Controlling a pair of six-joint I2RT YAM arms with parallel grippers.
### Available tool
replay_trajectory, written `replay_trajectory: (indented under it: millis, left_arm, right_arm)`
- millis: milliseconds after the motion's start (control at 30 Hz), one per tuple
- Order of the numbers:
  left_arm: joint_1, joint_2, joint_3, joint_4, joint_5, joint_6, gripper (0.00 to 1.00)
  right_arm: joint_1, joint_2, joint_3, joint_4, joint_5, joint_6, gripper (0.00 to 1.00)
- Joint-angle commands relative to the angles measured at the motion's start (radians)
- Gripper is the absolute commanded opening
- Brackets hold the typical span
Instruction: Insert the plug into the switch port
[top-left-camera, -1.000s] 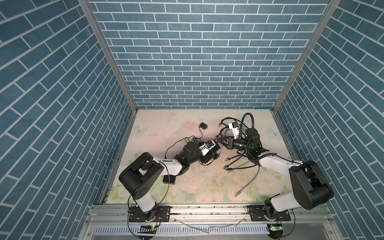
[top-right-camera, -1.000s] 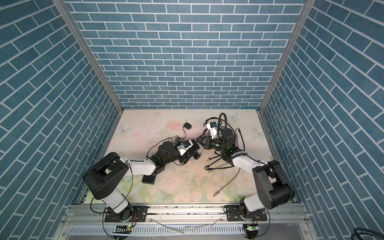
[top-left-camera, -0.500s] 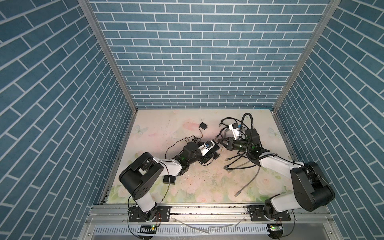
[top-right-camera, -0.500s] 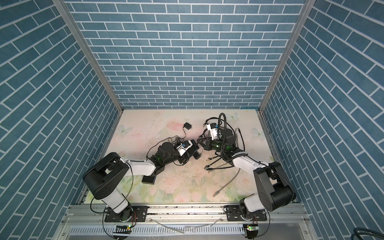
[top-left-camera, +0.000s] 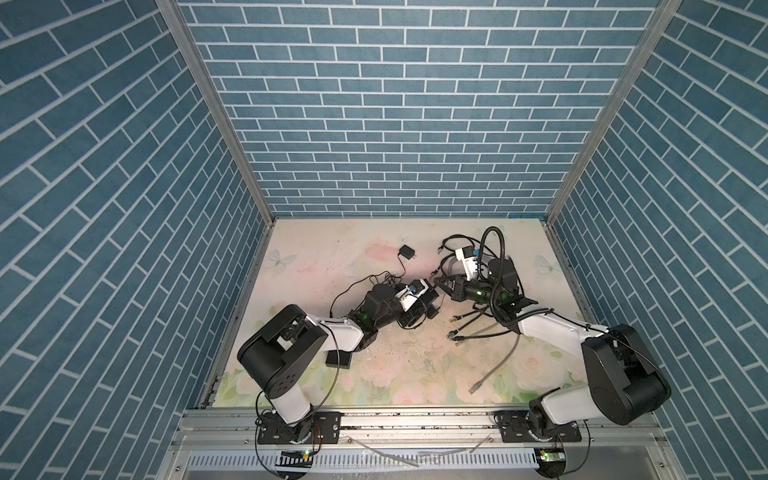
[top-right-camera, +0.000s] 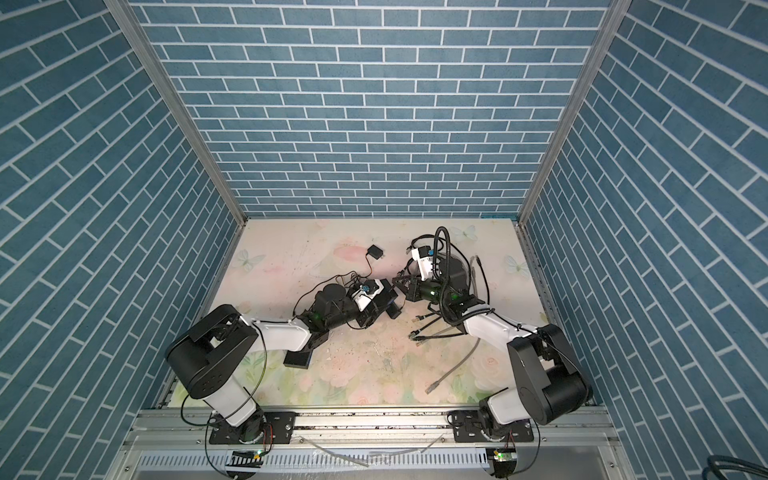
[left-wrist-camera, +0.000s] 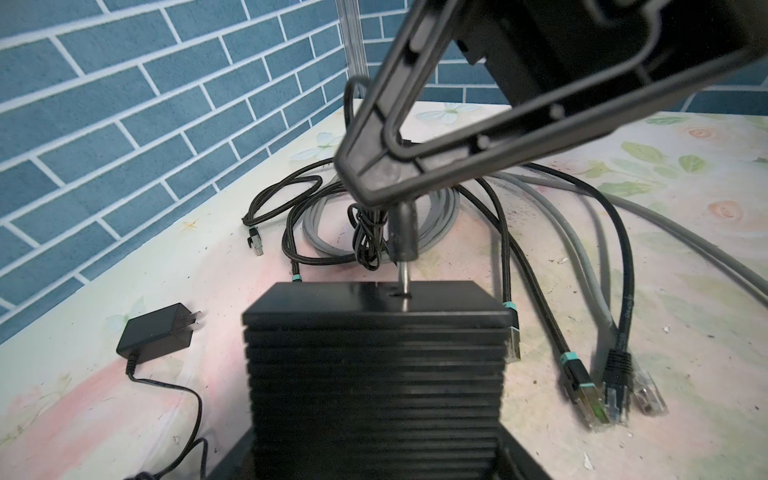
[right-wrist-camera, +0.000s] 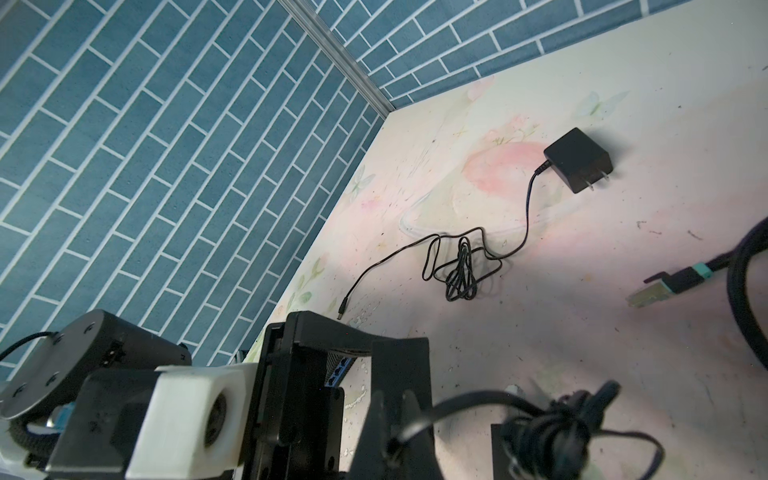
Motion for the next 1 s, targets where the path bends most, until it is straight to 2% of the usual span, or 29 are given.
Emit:
replay_trajectory:
  millis: [0,333,567,733,967]
  left_arm:
    - [0.000,-0.028,0.013,0.122,0.040,-0.020,0.71]
    - [0.000,-0.045,0.022,0.125,0.049,-0.037,0.70]
    - [0.000,-0.054,0.022,0.205,0.008,-0.085,0.68]
    - [0.000,-0.064,0.035,0.295,-0.003,-0.129,0.68]
    - [0.000,-0.106,0.094,0.337,0.067,-0.135,0.67]
  right_arm:
    - [0.018,0.016,-0.002,0.025,-0.008,0.028,0.00]
    - [0.031,0.018,0.005,-0.026,0.021,-0.004,0.00]
    - [0.063,0.003,0.026,-0.141,0.077,-0.079,0.00]
    - [0.079,0.011,0.015,-0.157,0.082,-0.075,0.00]
    - [0.098,0.036,-0.003,-0.151,0.059,-0.039,0.00]
